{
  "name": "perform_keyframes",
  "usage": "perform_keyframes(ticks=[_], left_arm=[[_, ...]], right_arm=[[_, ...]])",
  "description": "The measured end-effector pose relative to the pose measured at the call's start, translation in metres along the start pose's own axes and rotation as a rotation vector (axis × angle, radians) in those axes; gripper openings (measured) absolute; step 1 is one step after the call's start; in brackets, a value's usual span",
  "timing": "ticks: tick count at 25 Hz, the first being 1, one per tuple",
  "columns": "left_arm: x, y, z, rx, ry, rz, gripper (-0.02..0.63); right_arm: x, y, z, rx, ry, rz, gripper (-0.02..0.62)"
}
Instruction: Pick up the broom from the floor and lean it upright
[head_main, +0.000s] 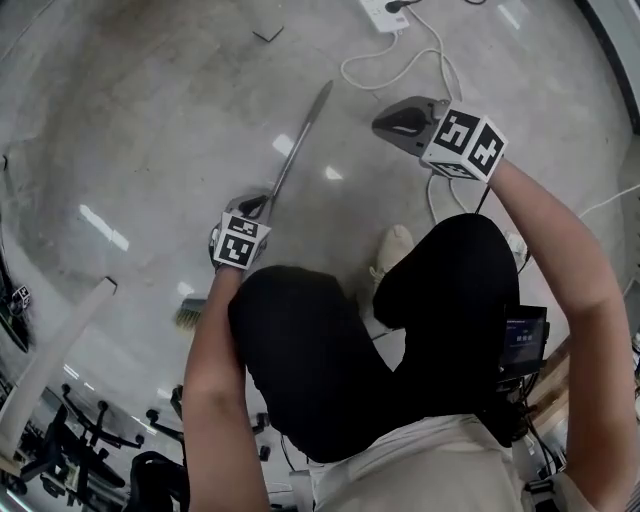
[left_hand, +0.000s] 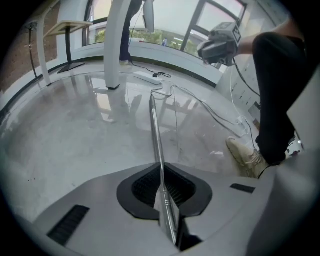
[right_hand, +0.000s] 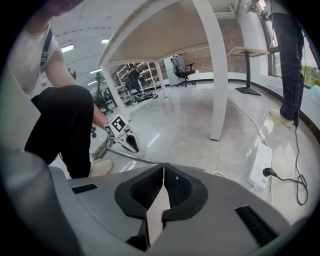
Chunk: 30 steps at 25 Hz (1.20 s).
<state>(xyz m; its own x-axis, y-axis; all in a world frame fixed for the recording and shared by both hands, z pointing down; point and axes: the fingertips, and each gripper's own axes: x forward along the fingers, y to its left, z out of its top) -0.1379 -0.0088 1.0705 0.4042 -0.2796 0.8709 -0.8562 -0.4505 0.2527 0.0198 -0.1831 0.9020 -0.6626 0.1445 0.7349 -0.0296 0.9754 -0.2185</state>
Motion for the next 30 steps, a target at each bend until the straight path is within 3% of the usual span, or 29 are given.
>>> perform_keyframes(ticks=[4, 6, 11, 16, 23, 30], left_arm=[[0.024, 0.0, -0.002, 0.04, 0.022, 0.027, 0.017], [0.034, 0.0, -0.003, 0.043, 0.046, 0.038, 0.094], [0.059, 0.008, 0.0, 0.073, 0.12, 0.07, 0.097], [0.051, -0.001, -0.002, 0.038, 0.211, 0.113, 0.087], [-0.003, 0.0, 0.008, -0.048, 0.14, 0.161, 0.075], [-0.13, -0.01, 0.023, -0.079, -0.028, 0.246, 0.075]], right_arm=[[0.006, -0.015, -0.013, 0.003, 0.036, -0.024, 0.018], [0.008, -0.022, -0.019, 0.013, 0.045, -0.038, 0.018], [0.006, -0.041, -0.031, 0.039, 0.04, -0.061, 0.018], [-0.015, -0.035, -0.024, 0.054, 0.002, -0.084, 0.018], [-0.025, -0.022, -0.023, 0.1, 0.042, -0.099, 0.018], [-0.063, 0.022, 0.025, 0.172, 0.041, -0.074, 0.017]])
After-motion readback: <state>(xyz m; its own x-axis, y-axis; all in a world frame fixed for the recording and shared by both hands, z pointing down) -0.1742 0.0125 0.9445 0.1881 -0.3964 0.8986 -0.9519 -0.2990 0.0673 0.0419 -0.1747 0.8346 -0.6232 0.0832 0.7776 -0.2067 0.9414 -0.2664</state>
